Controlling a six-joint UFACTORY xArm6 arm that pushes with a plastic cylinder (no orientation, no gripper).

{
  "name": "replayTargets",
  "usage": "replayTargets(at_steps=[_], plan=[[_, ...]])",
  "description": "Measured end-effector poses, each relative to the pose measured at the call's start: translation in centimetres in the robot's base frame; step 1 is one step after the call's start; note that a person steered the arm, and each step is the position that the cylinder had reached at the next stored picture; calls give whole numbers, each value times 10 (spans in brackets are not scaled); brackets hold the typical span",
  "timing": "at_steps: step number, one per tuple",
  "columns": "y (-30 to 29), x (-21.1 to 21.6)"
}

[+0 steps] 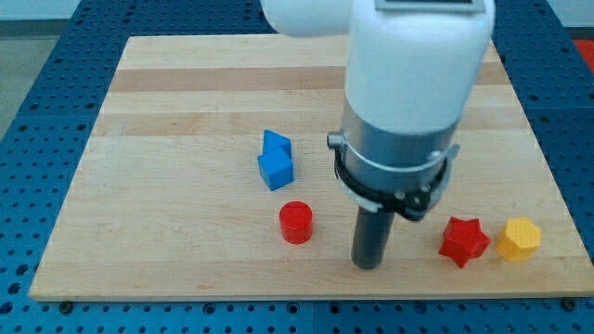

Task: Point your arm to the bottom right

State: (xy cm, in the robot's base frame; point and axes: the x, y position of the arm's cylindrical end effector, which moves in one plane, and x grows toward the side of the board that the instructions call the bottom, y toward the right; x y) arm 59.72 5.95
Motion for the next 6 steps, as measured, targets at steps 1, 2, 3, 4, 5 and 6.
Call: replayTargets(at_steps=[1,2,3,4,5,6], plan=[[16,21],[46,22],[104,22],[157,21],[199,20],[212,9]])
